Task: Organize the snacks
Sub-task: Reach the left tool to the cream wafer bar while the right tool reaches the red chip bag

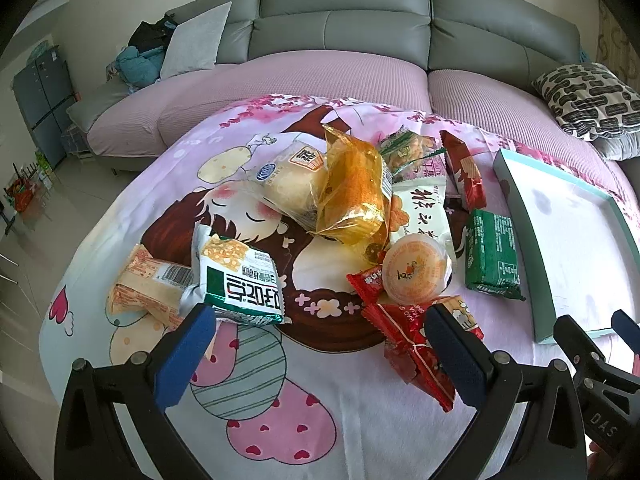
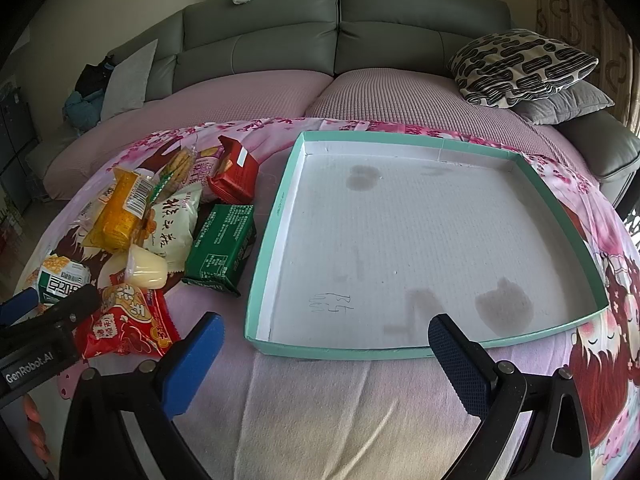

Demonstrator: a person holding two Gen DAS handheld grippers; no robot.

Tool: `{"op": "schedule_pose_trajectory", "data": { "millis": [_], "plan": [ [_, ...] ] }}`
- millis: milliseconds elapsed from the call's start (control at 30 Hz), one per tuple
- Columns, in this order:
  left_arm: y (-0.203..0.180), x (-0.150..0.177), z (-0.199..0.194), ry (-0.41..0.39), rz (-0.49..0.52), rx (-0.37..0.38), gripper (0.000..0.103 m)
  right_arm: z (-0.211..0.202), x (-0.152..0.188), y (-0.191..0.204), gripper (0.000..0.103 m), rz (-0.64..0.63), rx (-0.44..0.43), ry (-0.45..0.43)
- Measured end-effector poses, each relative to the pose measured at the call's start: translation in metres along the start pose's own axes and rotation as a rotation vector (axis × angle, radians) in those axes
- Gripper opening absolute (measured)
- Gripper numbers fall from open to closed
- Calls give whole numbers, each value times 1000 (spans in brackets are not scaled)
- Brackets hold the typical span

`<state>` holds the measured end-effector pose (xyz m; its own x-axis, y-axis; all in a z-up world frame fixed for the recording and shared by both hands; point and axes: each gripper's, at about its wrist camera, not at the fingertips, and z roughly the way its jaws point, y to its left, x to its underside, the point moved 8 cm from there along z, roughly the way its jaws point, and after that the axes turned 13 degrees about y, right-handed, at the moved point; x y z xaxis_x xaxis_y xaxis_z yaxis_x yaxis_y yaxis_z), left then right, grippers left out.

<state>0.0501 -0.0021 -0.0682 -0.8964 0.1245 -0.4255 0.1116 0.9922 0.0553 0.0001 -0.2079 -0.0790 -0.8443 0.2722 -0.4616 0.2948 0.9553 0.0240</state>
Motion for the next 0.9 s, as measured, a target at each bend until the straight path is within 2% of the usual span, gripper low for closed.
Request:
{"op": "schedule_pose_trajectory", "data": {
  "millis": [300, 433, 567, 767, 900],
  "plan": [
    [15, -5, -13, -25, -21, -5, 103, -1, 0, 2, 103, 4, 7, -5],
    [41, -10, -27, -64, -87, -12, 103, -18, -8, 7, 103, 13, -36, -82],
    [73, -11, -33, -74, -162, -26, 103, -34, -15, 34, 103, -60, -85, -157],
    [107, -8, -32, -65, -228, -41, 103, -28, -12, 85, 103, -169, -141, -128],
    [112, -6, -25, -42, -236, -23, 103, -24, -8, 111, 103, -205, -183, -111]
  ]
}}
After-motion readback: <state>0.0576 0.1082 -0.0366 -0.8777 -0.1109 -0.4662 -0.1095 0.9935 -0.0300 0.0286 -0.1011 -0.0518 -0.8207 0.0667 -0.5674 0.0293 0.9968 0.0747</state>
